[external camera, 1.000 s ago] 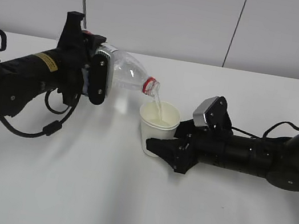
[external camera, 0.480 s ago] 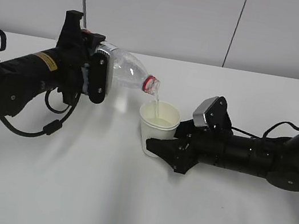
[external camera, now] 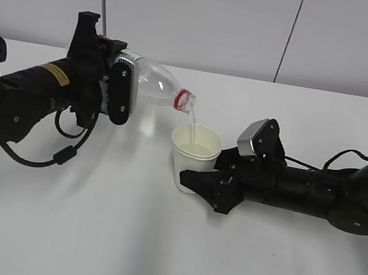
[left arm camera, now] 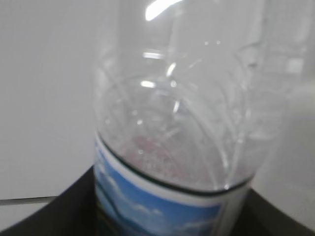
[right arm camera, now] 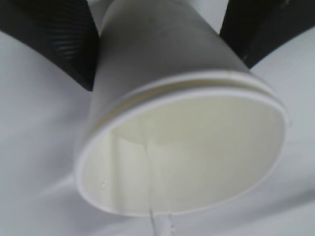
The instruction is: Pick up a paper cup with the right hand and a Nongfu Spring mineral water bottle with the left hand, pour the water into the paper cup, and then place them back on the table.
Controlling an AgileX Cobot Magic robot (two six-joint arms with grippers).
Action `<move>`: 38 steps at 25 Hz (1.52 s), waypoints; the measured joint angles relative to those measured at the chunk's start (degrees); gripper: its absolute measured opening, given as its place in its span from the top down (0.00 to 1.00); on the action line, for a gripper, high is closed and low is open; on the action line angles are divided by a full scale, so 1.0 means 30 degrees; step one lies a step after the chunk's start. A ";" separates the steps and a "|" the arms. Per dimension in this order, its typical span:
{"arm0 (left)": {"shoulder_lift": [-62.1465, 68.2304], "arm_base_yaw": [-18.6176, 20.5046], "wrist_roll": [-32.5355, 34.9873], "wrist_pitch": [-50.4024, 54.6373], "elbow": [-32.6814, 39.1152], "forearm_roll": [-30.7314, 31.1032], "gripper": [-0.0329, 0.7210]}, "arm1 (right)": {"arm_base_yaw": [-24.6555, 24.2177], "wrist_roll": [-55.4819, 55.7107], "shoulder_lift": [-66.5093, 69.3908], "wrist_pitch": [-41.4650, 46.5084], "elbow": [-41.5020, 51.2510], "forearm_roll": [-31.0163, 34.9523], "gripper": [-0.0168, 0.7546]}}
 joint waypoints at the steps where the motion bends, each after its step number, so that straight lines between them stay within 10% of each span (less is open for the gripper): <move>1: 0.0000 -0.0018 0.0000 0.0000 0.0000 -0.0024 0.43 | 0.0000 0.0000 0.0000 0.0000 0.0000 0.0000 0.30; 21: 0.0000 -0.1400 -0.0111 0.0000 0.0000 -0.3385 0.43 | 0.0000 0.0000 0.0000 0.0000 0.0000 0.0286 0.30; 38: -0.0008 -0.2053 -0.6385 -0.0018 -0.0016 -0.5612 0.43 | 0.0000 0.0000 0.0000 -0.0107 0.0000 0.1840 0.30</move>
